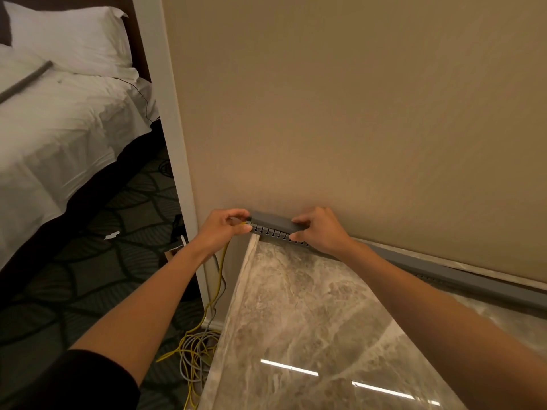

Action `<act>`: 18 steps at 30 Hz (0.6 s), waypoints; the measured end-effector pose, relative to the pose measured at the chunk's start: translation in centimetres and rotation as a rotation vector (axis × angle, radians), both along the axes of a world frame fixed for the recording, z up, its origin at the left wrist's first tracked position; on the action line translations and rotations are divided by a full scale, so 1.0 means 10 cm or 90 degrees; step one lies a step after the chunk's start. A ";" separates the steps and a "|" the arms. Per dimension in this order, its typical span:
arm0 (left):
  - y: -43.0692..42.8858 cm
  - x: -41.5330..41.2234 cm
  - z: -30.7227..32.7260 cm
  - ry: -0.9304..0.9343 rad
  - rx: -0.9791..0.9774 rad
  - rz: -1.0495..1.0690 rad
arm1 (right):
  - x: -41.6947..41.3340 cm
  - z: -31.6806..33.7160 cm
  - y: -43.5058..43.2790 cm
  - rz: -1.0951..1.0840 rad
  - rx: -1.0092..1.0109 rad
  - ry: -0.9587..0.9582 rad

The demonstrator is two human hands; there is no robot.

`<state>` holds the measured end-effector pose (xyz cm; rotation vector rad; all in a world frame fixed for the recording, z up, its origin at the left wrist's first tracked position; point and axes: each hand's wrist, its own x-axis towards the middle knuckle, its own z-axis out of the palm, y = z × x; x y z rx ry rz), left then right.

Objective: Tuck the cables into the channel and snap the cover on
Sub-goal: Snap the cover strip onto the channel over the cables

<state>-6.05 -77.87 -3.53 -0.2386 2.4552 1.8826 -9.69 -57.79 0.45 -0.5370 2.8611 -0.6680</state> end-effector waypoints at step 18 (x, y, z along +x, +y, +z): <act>0.05 -0.05 0.04 -0.043 0.065 0.081 | 0.03 0.07 -0.04 0.104 0.122 0.039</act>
